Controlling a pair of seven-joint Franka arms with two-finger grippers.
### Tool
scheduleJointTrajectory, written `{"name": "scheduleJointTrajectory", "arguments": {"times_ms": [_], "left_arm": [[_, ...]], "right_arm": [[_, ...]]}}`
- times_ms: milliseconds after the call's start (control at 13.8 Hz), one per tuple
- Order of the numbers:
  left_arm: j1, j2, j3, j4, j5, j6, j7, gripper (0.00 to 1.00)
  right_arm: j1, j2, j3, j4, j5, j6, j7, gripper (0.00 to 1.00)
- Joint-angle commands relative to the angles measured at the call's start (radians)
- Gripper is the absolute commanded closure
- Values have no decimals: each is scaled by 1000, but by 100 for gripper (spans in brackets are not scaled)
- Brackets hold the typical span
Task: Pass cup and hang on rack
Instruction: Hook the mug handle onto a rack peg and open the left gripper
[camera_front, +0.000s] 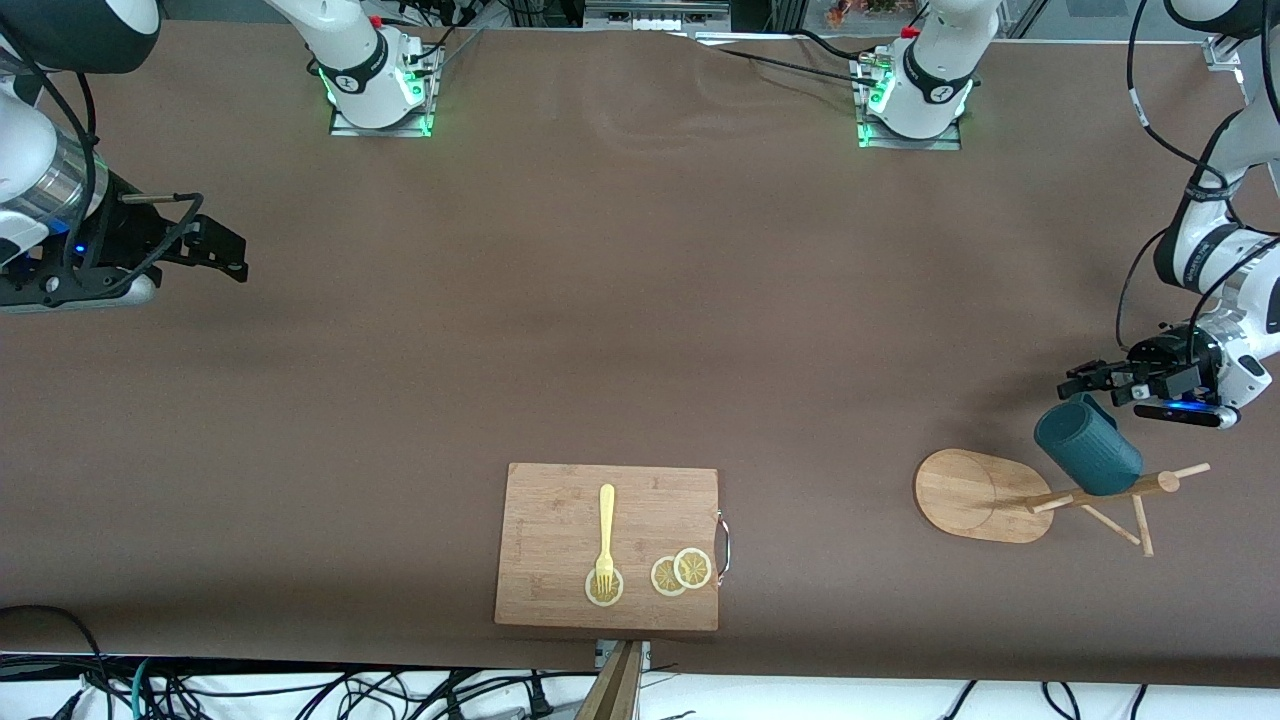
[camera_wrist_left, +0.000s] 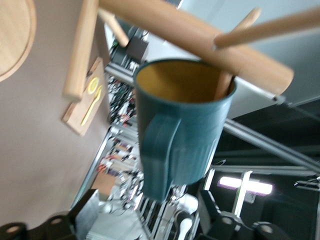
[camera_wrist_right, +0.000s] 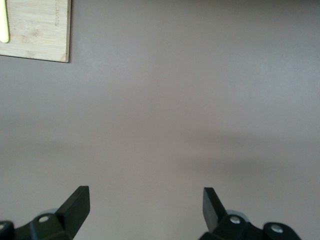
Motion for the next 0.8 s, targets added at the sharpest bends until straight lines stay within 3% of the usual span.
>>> {"name": "scheduleJointTrajectory", "arguments": {"times_ms": [0, 290, 507, 725], "left_arm": [[12, -52, 19, 5, 158, -56, 5, 0], [21, -138, 30, 7, 450, -171, 3, 0], [6, -224, 30, 8, 657, -180, 2, 0], [-81, -299, 30, 94, 797, -174, -33, 0]], "right_arm": [[-8, -5, 9, 2, 6, -7, 9, 0], [-8, -5, 9, 2, 6, -7, 9, 0], [-8, -5, 9, 2, 6, -7, 9, 0], [-8, -5, 9, 2, 6, -7, 9, 0]]}}
